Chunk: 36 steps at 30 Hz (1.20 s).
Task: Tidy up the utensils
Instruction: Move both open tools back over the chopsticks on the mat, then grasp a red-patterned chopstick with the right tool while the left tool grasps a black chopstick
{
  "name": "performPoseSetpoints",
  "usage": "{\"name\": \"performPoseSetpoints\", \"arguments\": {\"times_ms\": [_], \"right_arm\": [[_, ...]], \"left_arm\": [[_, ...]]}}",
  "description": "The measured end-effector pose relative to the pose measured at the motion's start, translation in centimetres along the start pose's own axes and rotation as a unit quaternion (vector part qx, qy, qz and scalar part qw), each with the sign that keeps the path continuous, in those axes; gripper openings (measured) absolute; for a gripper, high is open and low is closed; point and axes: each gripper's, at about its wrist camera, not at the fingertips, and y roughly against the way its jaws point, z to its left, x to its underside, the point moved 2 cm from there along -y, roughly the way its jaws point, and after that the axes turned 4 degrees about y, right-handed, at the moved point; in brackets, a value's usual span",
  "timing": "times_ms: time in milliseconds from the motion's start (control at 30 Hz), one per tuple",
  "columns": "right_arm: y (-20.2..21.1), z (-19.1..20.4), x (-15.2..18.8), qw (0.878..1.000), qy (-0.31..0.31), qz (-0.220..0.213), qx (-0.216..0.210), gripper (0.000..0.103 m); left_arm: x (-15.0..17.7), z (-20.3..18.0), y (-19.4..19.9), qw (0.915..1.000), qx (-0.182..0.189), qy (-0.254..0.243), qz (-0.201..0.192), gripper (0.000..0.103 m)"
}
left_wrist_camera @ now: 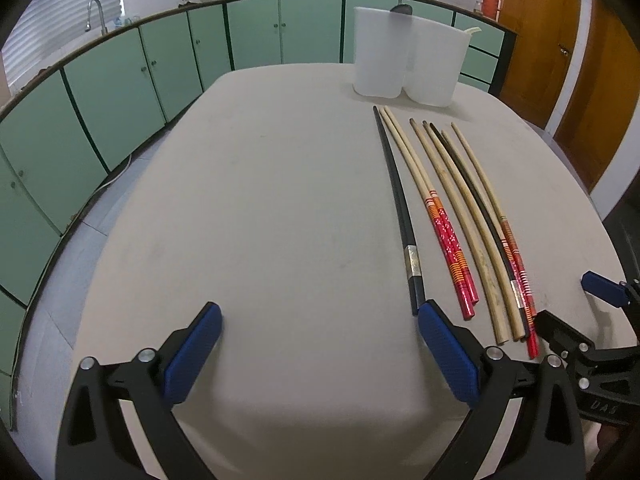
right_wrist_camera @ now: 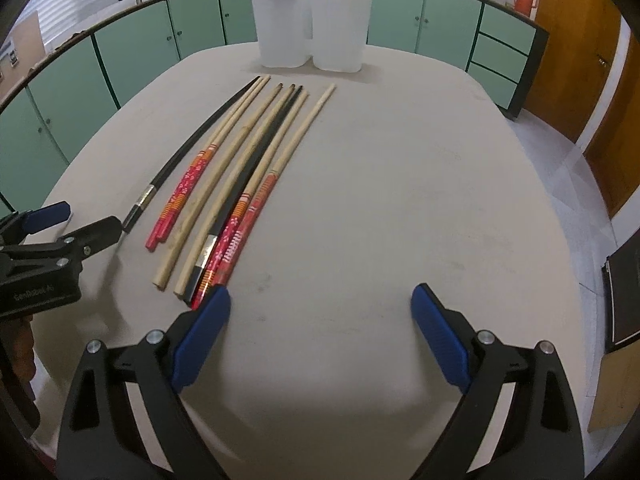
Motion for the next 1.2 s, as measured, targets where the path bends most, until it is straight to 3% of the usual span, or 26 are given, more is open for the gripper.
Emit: {"name": "performPoseSetpoints", "arguments": {"times_ms": [433,733,800,967,1100,1200], "right_arm": [[0.0,1.8,-0.5,1.000,0.017,-0.002,-0.013,0.090],[0.1,-1.6,-0.6,0.999,-0.027,-0.004,0.033,0.089],[0.3,-2.4,-0.5,0.998,-0.042,-0.008,0.044,0.081],[0.3,-1.4,-0.2,0.999,-0.041,-0.017,0.002,0.069],[0.6,-0.5,0.0,0.999,-0.027,-0.036,0.004,0.051],[0.8,-0.5,0.2,0.999,-0.030,-0.044,0.002,0.045]], "left_arm": [[-0.1,0.1,-0.1,1.0000,-0.001,-0.001,-0.002,0.096],[0.0,-0.1,-0.1,1.0000,-0.001,-0.004,-0.003,0.096],[0.0,-0.3,-0.1,1.0000,0.000,-0.004,-0.004,0.096],[0.1,-0.5,0.0,1.0000,0.000,-0.008,-0.004,0.096],[0.1,-0.4,0.2,1.0000,-0.002,-0.007,-0.006,0.096],[0.2,-0.3,0.2,1.0000,-0.002,-0.005,-0.006,0.096]]}}
